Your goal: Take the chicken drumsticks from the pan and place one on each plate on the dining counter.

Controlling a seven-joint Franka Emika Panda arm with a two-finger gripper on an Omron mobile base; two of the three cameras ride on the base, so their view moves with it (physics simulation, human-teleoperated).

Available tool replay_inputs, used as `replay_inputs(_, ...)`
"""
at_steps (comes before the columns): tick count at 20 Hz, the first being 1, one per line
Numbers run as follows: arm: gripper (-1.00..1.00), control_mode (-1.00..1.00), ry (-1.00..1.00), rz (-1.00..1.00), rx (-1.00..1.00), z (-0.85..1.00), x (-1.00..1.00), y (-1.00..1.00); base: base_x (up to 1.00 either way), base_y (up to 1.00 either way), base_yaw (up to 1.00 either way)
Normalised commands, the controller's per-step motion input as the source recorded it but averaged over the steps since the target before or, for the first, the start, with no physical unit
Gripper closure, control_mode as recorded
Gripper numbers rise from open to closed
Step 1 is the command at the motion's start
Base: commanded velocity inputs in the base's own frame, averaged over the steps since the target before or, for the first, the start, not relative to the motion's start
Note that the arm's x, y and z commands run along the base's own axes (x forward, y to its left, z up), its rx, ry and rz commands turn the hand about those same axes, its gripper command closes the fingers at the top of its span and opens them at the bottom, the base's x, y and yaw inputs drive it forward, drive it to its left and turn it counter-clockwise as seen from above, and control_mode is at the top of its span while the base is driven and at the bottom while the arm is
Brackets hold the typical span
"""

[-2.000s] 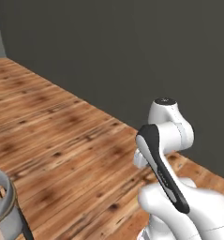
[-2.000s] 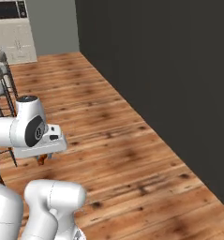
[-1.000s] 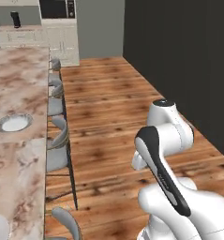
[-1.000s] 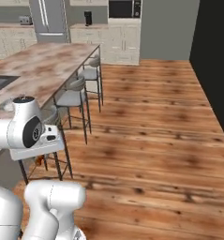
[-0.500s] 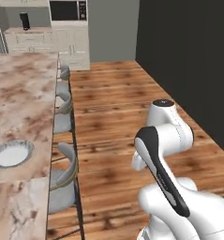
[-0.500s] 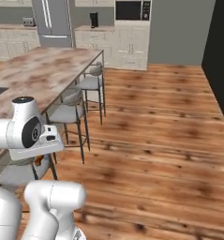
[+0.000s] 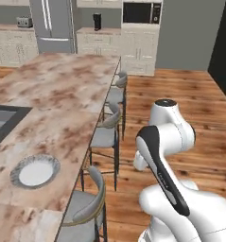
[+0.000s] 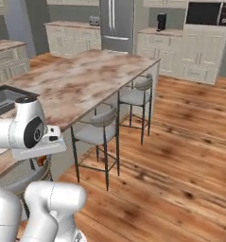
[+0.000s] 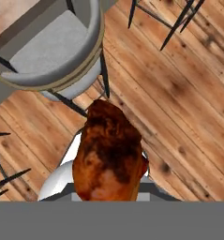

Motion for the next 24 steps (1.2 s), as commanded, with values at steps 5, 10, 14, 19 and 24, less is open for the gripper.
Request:
replay_inputs(5,1.0,1.0,0.0,0.0,0.0,0.0,0.0,0.0,0.7,0.0,0.88)
replay_inputs(10,1.0,1.0,0.0,0.0,0.0,0.0,0.0,0.0,0.45,0.0,0.98)
replay_inputs(14,1.0,1.0,0.0,0.0,0.0,0.0,0.0,0.0,0.44,0.0,0.99)
replay_inputs(19,1.0,1.0,0.0,0.0,0.0,0.0,0.0,0.0,0.73,0.0,0.84)
replay_inputs(24,1.0,1.0,0.0,0.0,0.0,0.0,0.0,0.0,0.52,-0.02,0.6)
